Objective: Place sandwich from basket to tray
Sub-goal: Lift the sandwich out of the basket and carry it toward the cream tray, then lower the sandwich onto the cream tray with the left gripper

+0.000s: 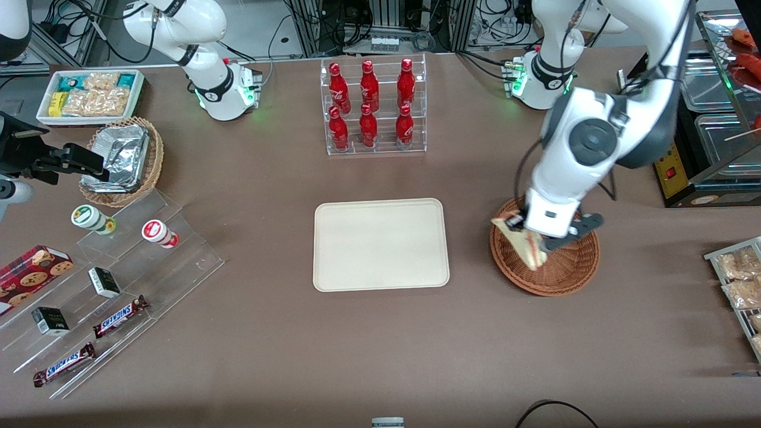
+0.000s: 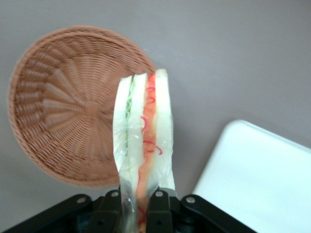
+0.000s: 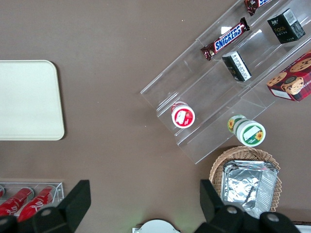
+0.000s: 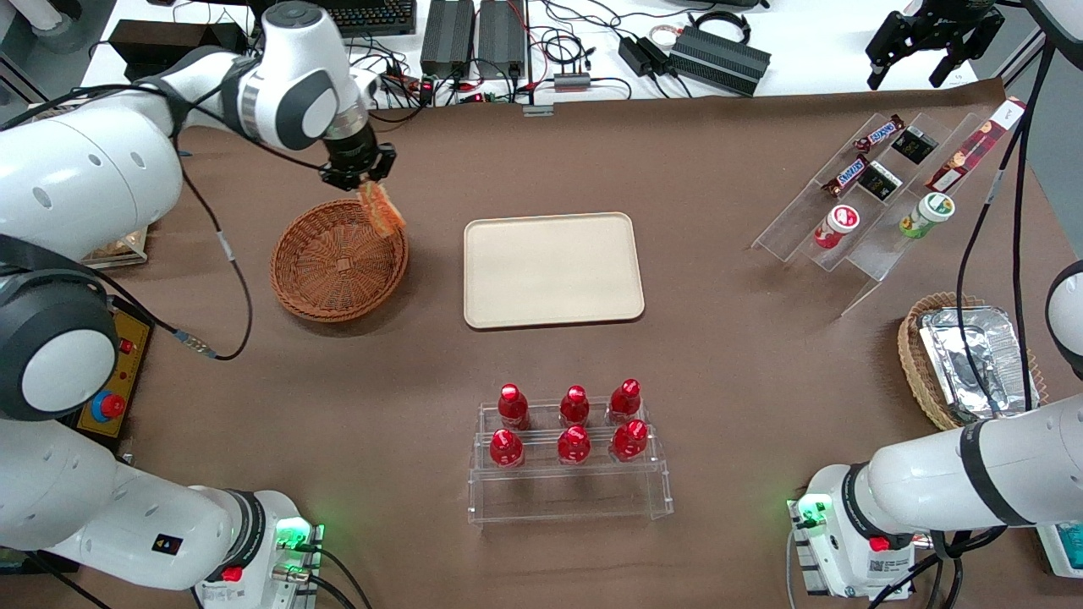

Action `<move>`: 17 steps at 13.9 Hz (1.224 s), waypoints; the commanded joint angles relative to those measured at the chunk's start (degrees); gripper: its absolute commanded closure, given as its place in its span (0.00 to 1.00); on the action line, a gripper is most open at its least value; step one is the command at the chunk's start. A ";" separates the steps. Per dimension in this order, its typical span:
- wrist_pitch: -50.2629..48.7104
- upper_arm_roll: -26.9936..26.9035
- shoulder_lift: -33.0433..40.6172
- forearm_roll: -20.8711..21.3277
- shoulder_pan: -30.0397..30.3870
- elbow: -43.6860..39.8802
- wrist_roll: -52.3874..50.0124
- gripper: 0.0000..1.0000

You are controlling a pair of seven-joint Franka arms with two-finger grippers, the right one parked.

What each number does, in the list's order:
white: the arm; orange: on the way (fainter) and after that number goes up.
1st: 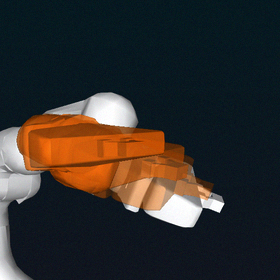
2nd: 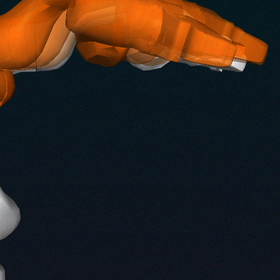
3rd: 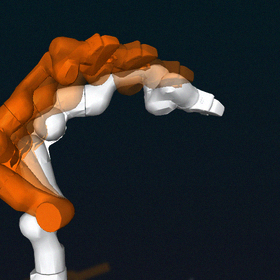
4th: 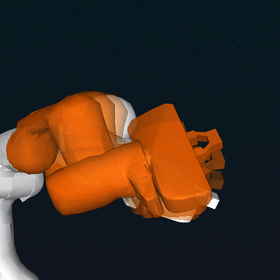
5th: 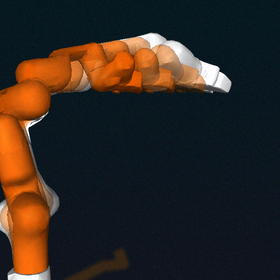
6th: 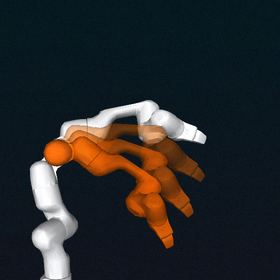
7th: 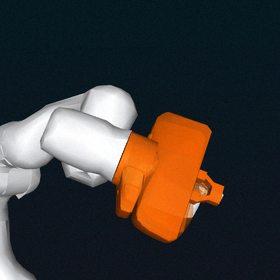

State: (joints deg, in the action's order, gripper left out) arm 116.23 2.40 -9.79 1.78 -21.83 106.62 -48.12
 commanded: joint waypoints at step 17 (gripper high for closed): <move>6.37 -0.73 -31.34 3.67 -27.30 -23.65 -1.89 1.00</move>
State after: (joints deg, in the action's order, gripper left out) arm 122.49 2.39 -39.33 4.47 -48.26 86.12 -48.86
